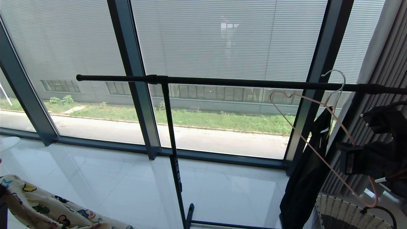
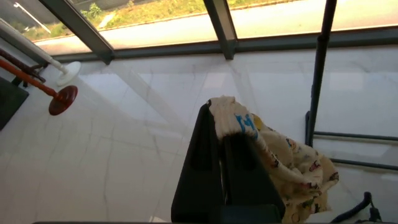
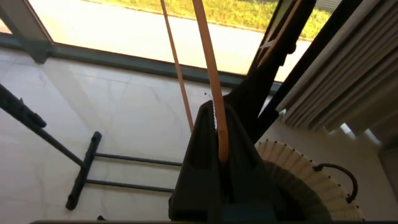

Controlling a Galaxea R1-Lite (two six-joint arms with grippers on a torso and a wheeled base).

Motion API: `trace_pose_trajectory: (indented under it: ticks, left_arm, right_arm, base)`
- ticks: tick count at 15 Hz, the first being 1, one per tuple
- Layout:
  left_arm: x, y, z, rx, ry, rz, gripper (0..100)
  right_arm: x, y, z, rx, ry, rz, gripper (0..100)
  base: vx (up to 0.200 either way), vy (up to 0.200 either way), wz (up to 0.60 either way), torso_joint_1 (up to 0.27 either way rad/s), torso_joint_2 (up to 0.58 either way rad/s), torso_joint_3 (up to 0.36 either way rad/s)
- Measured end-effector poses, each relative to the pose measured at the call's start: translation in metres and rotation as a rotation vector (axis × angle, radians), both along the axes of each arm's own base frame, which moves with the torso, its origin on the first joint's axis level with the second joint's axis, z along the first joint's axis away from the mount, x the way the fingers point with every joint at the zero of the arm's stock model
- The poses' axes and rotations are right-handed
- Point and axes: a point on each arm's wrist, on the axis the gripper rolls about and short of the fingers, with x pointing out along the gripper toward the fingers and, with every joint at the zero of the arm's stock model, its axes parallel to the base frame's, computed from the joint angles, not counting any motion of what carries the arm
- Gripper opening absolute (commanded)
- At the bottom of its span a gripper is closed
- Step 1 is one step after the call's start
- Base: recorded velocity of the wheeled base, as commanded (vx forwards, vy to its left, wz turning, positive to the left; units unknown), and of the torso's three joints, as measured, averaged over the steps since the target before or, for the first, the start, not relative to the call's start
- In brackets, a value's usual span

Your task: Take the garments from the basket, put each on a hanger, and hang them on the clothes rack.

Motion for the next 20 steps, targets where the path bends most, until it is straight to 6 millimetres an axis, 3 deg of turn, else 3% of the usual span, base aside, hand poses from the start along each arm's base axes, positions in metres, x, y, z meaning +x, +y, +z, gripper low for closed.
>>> trace_pose_trajectory:
  ticks: [3,9,15,20]
  left_arm:
    - [0.000,0.000,0.000,0.013,0.003,-0.006,0]
    - [0.006,-0.011,0.007,-0.022,-0.050,-0.113,0]
    - [0.077,-0.052,0.025,-0.118,-0.088,-0.091,0]
    - [0.142,-0.114,0.024,-0.230,-0.042,-0.124,0]
  right_arm:
    - [-0.009,0.001,-0.006,-0.006,0.017,0.055,0]
    - [-0.035,-0.006,-0.027,-0.006,0.129,0.212,0]
    - [-0.082,0.002,-0.033,0.041,0.131,0.521,0]
    - [-0.110,0.016,-0.029,0.073,0.124,0.768,0]
  base:
    - [-0.200,0.000,0.00,-0.001,0.00,0.004]
    - [0.000,0.000,0.00,0.000,0.00,0.000]
    - [0.000,0.000,0.00,0.000,0.00,0.000]
    - [0.000,0.000,0.00,0.000,0.00,0.000]
